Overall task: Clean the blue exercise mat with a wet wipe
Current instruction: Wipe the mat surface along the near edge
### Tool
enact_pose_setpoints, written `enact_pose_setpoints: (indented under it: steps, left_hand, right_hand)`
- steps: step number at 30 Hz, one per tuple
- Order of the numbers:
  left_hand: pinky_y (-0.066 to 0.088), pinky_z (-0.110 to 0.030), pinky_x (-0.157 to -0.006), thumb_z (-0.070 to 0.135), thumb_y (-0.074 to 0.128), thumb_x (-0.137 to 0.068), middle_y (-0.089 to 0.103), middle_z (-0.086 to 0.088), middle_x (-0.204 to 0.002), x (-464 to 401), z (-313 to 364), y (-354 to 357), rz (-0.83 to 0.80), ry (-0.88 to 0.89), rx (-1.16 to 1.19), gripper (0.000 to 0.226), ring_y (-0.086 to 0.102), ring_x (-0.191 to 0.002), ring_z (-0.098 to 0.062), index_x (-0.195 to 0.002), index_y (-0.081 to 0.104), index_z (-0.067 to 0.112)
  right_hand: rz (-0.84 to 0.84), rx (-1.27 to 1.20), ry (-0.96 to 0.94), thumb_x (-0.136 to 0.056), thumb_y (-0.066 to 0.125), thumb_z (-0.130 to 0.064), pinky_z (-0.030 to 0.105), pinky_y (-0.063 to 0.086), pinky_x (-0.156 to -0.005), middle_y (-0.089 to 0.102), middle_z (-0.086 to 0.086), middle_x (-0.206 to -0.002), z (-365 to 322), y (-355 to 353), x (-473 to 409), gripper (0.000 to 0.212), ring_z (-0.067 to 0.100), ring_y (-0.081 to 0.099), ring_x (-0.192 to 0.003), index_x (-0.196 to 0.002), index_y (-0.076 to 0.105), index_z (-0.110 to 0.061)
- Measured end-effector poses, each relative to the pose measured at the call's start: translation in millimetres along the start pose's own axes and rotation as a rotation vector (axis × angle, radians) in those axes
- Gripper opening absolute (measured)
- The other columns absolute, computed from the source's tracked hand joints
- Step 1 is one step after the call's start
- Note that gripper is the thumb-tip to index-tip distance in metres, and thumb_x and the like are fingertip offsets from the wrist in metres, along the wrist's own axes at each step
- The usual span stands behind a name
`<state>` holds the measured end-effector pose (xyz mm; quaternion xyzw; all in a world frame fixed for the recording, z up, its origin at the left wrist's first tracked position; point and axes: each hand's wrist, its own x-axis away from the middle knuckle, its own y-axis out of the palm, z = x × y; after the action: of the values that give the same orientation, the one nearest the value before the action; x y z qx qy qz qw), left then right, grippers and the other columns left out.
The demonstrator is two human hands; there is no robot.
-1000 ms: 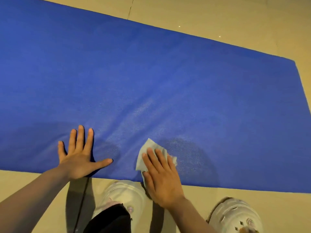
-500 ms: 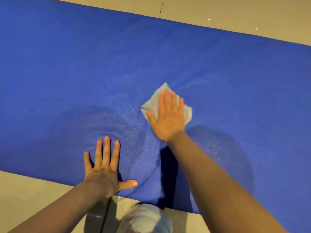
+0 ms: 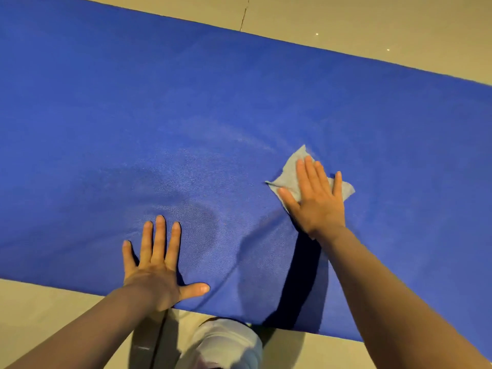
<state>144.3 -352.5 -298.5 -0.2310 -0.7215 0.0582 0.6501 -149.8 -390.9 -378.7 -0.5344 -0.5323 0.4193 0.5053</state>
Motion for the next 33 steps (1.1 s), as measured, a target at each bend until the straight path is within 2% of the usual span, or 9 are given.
enact_pose_setpoints:
  steps: [2, 6, 9, 12, 15, 18, 21, 24, 33]
  left_hand:
    - [-0.011, -0.062, -0.115, 0.091, -0.007, -0.027, -0.070, -0.010, -0.109, 0.3, 0.6, 0.7, 0.016, -0.004, 0.023, 0.126, -0.059, -0.104, -0.029, -0.116, -0.058, 0.018]
    - [-0.010, -0.061, -0.116, 0.096, -0.003, -0.035, -0.070, -0.010, -0.111, 1.1, -2.2, 2.8, 0.046, -0.020, 0.091, 0.127, -0.057, -0.109, -0.029, -0.119, -0.057, 0.018]
    - [-0.005, -0.059, -0.117, 0.104, 0.002, -0.036, -0.065, -0.008, -0.127, -3.6, 3.1, 12.6, 0.160, -0.001, 0.226, 0.139, -0.049, -0.130, -0.031, -0.133, -0.050, 0.020]
    - [0.008, -0.057, -0.119, 0.099, 0.020, -0.061, -0.013, -0.025, -0.161, -11.7, 22.9, 9.3, 0.399, 0.067, 0.518, 0.129, -0.008, -0.149, -0.042, -0.159, 0.007, 0.016]
    - [0.013, -0.057, -0.116, 0.072, 0.034, -0.078, 0.032, -0.017, -0.155, -34.6, 60.7, -23.6, 0.817, 0.307, 0.573, 0.086, 0.023, -0.147, -0.037, -0.142, 0.052, 0.017]
    - [-0.001, -0.052, -0.119, 0.045, 0.045, -0.095, 0.034, -0.008, -0.157, -67.0, 117.5, -88.3, 1.015, 0.334, 0.692, 0.059, 0.019, -0.150, -0.027, -0.147, 0.046, 0.016]
    - [-0.001, -0.051, -0.120, 0.034, 0.039, -0.095, 0.038, -0.010, -0.156, -104.6, 166.9, -127.5, 1.150, 0.215, 0.759, 0.058, 0.024, -0.149, -0.028, -0.148, 0.043, 0.012]
    - [0.013, -0.051, -0.118, 0.035, 0.041, -0.096, 0.041, -0.017, -0.153, -121.7, 184.4, -128.0, 1.245, 0.103, 0.647, 0.056, 0.029, -0.146, -0.035, -0.144, 0.048, 0.008]
    - [0.011, -0.045, -0.118, 0.040, 0.038, -0.089, 0.044, -0.017, -0.149, -118.7, 191.8, -130.5, 1.279, -0.006, 0.549, 0.062, 0.031, -0.142, -0.035, -0.141, 0.052, 0.007]
  right_hand:
    - [-0.024, -0.004, 0.111, -0.090, 0.012, -0.070, 0.053, -0.001, -0.118, 0.015, 0.002, -0.164, 18.8, -6.7, 12.3, 0.086, 0.020, 0.014, -0.150, -0.156, 0.019, -0.015]
    - [0.057, -0.053, 0.257, -0.092, 0.016, -0.065, 0.053, 0.007, -0.119, 0.019, 0.008, -0.162, 15.1, -2.5, 31.9, 0.084, 0.026, 0.017, -0.150, -0.155, 0.022, -0.010]
    - [0.062, -0.078, 0.282, -0.093, 0.017, -0.062, 0.053, 0.009, -0.119, 0.022, 0.014, -0.161, 8.7, 5.0, 39.6, 0.083, 0.033, 0.019, -0.148, -0.153, 0.026, -0.006]
    - [0.111, 0.012, 0.218, -0.098, 0.024, -0.055, 0.055, 0.008, -0.115, 0.031, 0.018, -0.157, 6.3, 6.9, 39.2, 0.070, 0.038, 0.029, -0.144, -0.150, 0.036, -0.010]
    - [0.138, 0.053, 0.069, -0.101, 0.025, -0.045, 0.058, 0.005, -0.114, 0.038, 0.008, -0.154, -1.5, 5.6, 27.6, 0.058, 0.031, 0.034, -0.142, -0.147, 0.043, -0.015]
    - [0.168, -0.079, -0.036, -0.100, 0.029, -0.047, 0.050, 0.012, -0.118, 0.037, 0.006, -0.155, -1.3, 8.3, 5.1, 0.063, 0.026, 0.031, -0.145, -0.148, 0.040, -0.008]
    - [0.201, -0.106, -0.083, -0.097, 0.030, -0.056, 0.045, 0.010, -0.120, 0.032, 0.004, -0.158, 18.3, 6.1, -27.0, 0.072, 0.020, 0.023, -0.148, -0.150, 0.036, -0.009]
    - [0.181, -0.097, -0.075, -0.095, 0.029, -0.059, 0.041, 0.000, -0.121, 0.027, 0.003, -0.160, 53.8, -3.6, -69.7, 0.076, 0.019, 0.020, -0.149, -0.152, 0.032, -0.010]
    - [0.006, -0.005, -0.066, -0.092, 0.017, -0.063, 0.043, -0.007, -0.120, 0.011, 0.002, -0.164, 187.9, -46.6, -202.3, 0.080, 0.020, 0.009, -0.151, -0.157, 0.016, -0.015]
